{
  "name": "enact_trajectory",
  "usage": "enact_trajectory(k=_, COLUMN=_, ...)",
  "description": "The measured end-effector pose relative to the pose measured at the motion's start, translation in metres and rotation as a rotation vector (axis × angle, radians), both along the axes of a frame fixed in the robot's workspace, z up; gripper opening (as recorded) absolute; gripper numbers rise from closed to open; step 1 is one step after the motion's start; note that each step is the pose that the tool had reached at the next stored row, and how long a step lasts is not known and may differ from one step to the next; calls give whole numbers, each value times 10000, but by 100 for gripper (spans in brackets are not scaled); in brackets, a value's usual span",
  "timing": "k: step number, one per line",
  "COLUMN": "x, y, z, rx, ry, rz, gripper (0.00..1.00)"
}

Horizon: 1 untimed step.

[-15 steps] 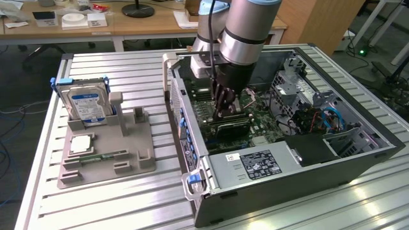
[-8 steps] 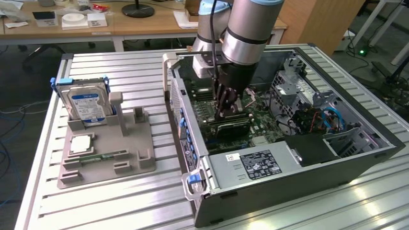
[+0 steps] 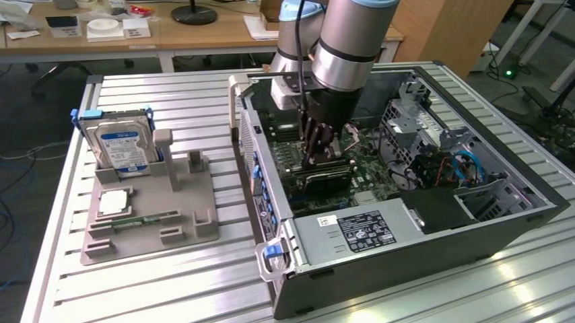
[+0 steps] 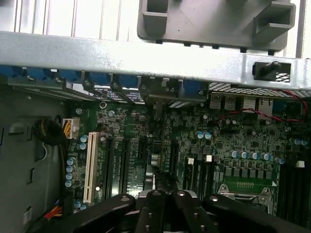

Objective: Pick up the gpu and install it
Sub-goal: 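Press down on the gpu until it lock into place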

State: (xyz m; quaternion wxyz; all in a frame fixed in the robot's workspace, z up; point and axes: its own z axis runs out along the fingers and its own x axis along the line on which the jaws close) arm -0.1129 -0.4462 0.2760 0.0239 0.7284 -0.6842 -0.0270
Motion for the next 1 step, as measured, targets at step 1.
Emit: enact_trajectory(k=1, x=0, y=0, z=0, rx=0, ry=0, rz=0, gripper=10)
